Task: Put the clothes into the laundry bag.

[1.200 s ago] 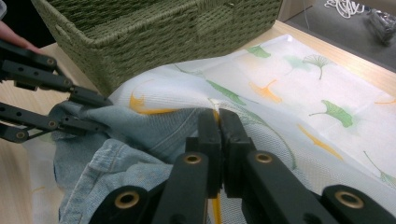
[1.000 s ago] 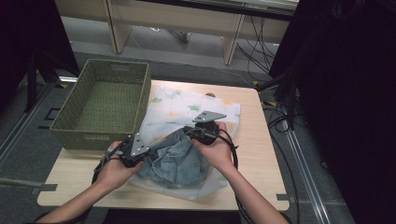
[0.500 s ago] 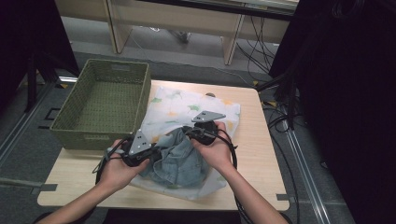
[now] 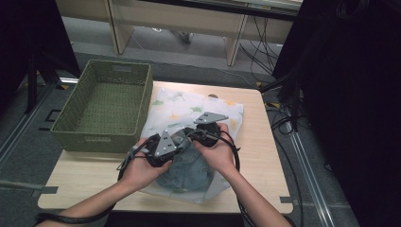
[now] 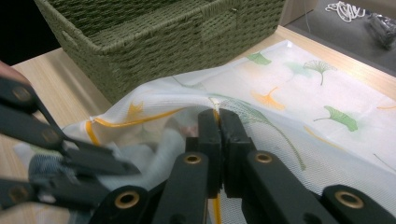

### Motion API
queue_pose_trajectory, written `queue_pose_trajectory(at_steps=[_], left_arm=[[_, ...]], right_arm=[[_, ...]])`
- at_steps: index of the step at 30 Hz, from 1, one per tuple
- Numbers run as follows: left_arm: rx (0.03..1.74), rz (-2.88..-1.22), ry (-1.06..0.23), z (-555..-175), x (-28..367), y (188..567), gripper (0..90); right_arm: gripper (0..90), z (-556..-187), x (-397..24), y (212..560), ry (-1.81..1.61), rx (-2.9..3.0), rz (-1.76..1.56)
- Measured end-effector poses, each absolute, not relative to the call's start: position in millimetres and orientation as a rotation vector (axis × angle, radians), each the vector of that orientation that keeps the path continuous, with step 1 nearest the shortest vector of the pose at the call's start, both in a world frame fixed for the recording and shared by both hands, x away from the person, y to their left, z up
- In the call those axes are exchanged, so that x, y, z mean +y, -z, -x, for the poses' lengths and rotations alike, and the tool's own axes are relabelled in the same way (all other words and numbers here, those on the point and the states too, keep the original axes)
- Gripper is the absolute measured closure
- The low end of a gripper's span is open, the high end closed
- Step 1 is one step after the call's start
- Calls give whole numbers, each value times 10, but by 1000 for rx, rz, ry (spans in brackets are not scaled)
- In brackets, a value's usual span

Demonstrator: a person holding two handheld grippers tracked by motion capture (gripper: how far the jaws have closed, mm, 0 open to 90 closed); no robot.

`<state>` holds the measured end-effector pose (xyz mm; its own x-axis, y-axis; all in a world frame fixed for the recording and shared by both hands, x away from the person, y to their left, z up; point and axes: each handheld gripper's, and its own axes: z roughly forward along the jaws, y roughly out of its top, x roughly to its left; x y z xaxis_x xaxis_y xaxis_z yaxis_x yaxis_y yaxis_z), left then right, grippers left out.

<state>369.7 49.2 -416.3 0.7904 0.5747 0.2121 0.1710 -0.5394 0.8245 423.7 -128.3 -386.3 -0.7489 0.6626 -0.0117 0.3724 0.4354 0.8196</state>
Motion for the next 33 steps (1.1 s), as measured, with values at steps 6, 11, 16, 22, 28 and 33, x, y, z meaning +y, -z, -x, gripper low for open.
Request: queue_pose_trajectory(at_steps=[6, 11, 16, 22, 28, 33], left_arm=[[478, -2195, -560, -3789, 266, 4452, 827], [479, -2233, -537, -3875, 200, 4616, 820], [481, -2257, -517, -3933, 186, 4743, 805], [438, -2268, -490, -3926, 214, 4738, 701], [353, -2268, -462, -3787, 334, 4579, 393], [341, -2227, -501, -3669, 502, 4392, 339]], right_arm=[[898, -4233, -1282, 3872, -1219, 2368, -896], [898, -4255, -1303, 3898, -1213, 2371, -900], [898, -4267, -1316, 3908, -1208, 2372, -913], [898, -4279, -1323, 3930, -1205, 2378, -910], [897, -4273, -1336, 3909, -1206, 2374, -915], [898, -4265, -1333, 3901, -1207, 2372, -914]])
